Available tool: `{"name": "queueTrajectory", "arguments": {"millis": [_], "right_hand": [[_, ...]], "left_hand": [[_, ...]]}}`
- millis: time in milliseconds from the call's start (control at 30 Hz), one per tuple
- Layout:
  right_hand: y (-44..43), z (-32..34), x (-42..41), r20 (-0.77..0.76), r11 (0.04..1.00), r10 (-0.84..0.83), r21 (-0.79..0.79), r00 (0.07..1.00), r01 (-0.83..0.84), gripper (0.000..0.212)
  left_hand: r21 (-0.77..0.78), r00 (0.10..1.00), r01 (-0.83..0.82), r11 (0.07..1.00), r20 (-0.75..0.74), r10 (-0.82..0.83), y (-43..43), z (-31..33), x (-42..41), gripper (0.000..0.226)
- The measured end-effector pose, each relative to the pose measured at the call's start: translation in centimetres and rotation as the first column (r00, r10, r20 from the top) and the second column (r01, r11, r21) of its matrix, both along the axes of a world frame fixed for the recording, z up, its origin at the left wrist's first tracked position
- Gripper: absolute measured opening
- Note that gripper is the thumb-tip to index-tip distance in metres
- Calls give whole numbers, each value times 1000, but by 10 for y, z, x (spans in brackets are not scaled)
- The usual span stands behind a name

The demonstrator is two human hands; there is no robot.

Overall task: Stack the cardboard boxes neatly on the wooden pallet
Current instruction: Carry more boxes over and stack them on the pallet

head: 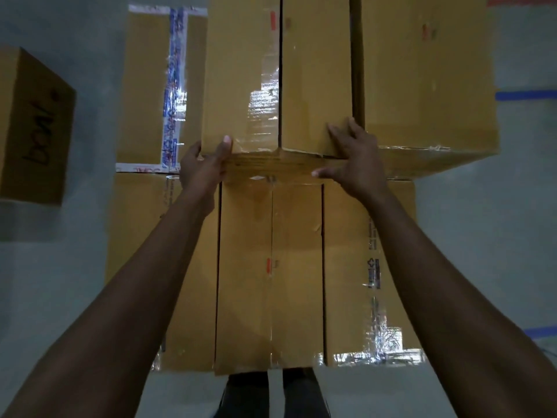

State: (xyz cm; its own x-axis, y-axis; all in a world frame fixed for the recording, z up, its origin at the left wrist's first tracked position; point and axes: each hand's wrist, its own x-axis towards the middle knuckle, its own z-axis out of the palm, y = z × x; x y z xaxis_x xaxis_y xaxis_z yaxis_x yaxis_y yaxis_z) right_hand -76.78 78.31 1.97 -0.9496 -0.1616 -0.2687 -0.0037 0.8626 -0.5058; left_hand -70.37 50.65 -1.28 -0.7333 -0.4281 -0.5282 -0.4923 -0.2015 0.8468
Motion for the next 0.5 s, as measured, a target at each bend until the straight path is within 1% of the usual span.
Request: {"name": "queueTrajectory", "arguments": {"millis": [100, 167, 300, 367, 433, 500], "right_hand": [[-4, -2, -2, -90, 999, -25, 44, 996, 29, 83], [-6, 2, -11, -106, 997, -26, 70, 994, 33, 77], [-9, 9, -29, -116, 991, 49, 132, 992, -34, 77], [-11, 11, -36, -139, 987, 74, 149, 988, -53, 75], [-12, 12, -42, -149, 984, 82, 168, 985, -57, 74], [-10, 13, -45, -142, 973, 109, 220, 984, -76, 73]], "left_hand": [[-50, 996, -62, 997, -60, 59, 7, -1, -1, 50], [-61, 994, -70, 996, -88, 65, 7, -2, -5, 45], [-90, 984, -112, 990, -150, 97, 2, -4, -24, 40], [-68, 980, -122, 990, -163, 110, -1, -5, -35, 28], [-47, 987, -69, 996, -147, 62, -5, -8, -43, 27], [-47, 990, 17, 999, -136, -23, -8, -11, -42, 37]]}}
